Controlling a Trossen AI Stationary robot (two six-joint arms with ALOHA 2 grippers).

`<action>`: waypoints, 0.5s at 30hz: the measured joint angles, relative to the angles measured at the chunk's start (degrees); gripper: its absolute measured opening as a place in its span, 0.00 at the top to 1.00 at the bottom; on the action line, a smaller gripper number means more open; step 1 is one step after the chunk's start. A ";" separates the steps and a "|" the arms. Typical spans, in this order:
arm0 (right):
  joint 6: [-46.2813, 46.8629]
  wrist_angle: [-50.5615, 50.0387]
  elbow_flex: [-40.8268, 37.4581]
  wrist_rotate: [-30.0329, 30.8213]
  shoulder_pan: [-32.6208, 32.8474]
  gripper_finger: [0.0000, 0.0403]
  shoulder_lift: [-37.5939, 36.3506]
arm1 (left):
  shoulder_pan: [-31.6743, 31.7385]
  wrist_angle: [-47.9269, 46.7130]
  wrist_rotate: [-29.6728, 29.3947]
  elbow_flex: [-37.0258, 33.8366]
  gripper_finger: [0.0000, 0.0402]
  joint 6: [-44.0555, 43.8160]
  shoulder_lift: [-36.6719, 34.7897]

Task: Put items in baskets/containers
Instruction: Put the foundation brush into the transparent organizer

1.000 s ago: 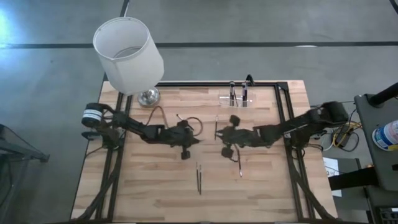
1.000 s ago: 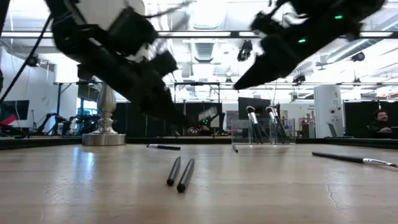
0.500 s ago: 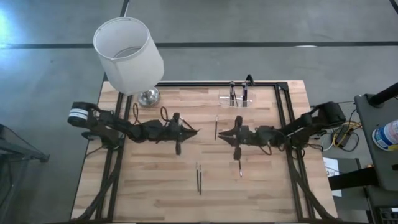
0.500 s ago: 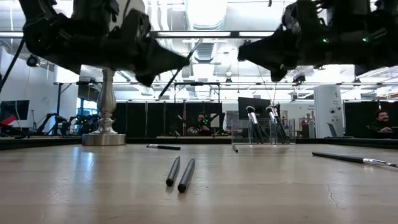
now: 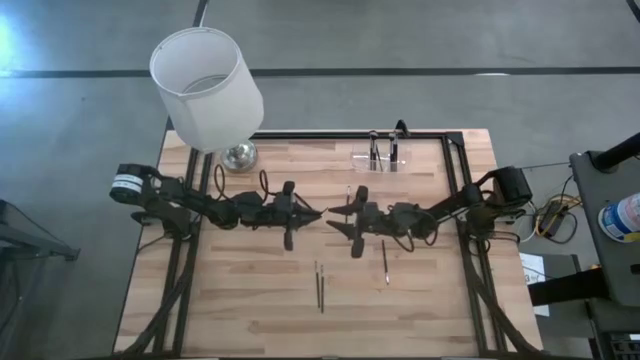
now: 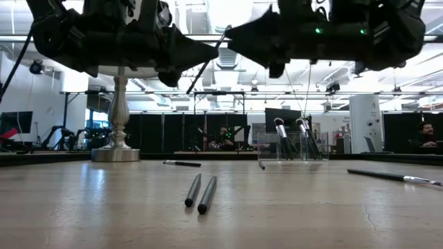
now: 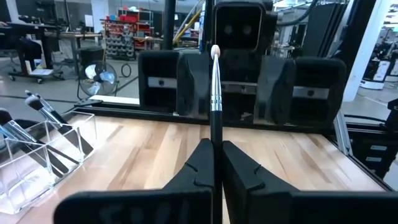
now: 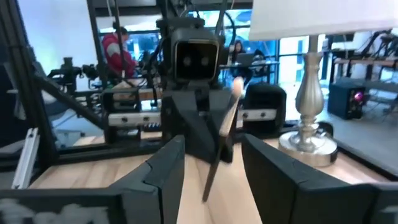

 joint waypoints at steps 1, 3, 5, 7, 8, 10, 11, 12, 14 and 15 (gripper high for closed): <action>-0.42 0.15 0.62 0.04 -0.02 0.61 -0.01 | -0.04 0.03 0.01 -0.12 0.98 0.00 0.00; -1.40 0.44 1.08 0.69 -0.02 0.61 -0.20 | -0.09 -0.11 0.05 -0.19 0.98 0.00 0.00; -2.62 0.49 2.21 2.49 0.00 0.61 -0.25 | -0.15 -0.06 0.20 -0.19 0.98 0.00 0.00; -3.63 -0.11 2.71 4.35 -0.02 0.62 -0.18 | -0.23 -0.02 0.35 -0.19 0.98 0.02 0.00; -3.89 -0.32 3.19 4.39 -0.11 0.63 0.03 | -0.26 -0.01 0.36 -0.19 0.98 0.02 0.00; -3.96 -0.61 3.49 4.46 -0.11 0.65 0.14 | -0.26 -0.04 0.37 -0.17 0.98 0.02 0.00; -3.95 -0.78 3.86 4.43 -0.09 0.66 0.14 | -0.26 -0.06 0.37 -0.17 0.98 0.02 0.00; -3.95 -0.84 4.04 4.37 -0.09 0.67 0.14 | -0.26 -0.12 0.37 -0.17 0.98 0.02 0.00; -4.21 -1.27 4.13 4.34 -0.07 0.70 0.14 | -0.26 -0.04 0.37 -0.17 0.98 0.02 0.00; -4.49 -1.40 4.15 4.36 -0.09 0.73 0.14 | -0.28 -0.05 0.39 -0.17 0.98 0.02 0.00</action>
